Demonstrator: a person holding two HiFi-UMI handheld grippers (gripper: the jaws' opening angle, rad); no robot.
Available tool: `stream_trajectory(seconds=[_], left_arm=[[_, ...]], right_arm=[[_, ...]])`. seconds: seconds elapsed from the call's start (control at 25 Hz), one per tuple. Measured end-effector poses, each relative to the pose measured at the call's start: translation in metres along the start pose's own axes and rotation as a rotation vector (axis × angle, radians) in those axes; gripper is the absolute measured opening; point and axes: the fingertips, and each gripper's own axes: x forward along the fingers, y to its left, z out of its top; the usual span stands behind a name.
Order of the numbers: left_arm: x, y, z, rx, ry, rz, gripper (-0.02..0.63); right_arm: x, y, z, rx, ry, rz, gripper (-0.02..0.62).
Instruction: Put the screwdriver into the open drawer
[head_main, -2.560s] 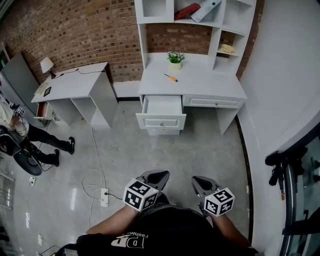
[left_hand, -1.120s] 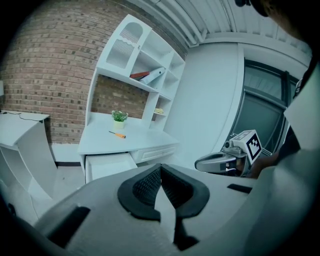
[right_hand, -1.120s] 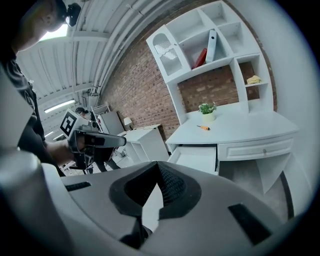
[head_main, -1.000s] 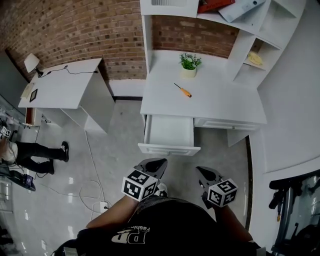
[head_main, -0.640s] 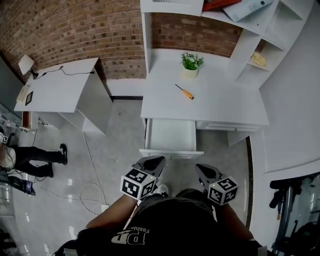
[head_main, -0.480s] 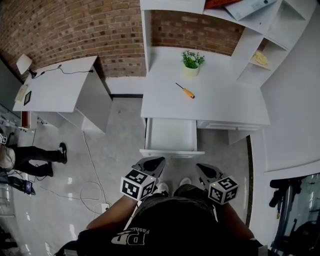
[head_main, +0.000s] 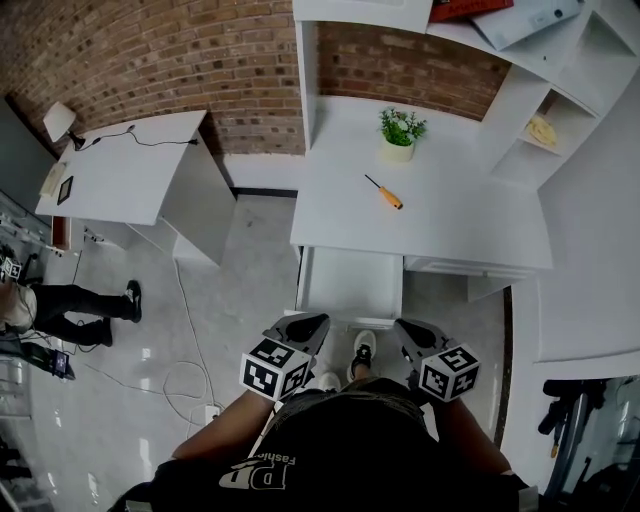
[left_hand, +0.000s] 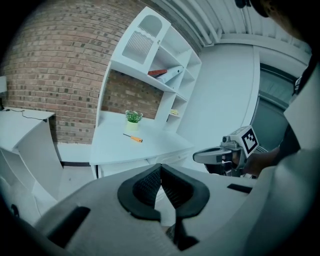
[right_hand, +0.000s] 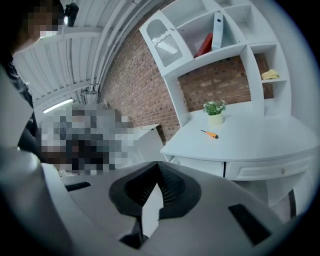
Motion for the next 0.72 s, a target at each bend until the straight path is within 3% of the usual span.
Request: stream_trajectory(seconds=[0.24, 0.4, 0.72], left_arm=[[0.026, 0.022, 0.031, 0.002, -0.001, 0.048, 0.017], [0.051, 0.033, 0.049, 0.004, 0.008, 0.071, 0.017], [0.094, 0.054, 0.068, 0.028, 0.059, 0.135, 0.017]], right_arm=[[0.024, -0.037, 0.034, -0.016, -0.020, 0.018, 0.005], [0.041, -0.071, 0.049, -0.089, 0.010, -0.014, 0.005], [0.077, -0.132, 0.071, -0.136, 0.050, -0.018, 0.005]])
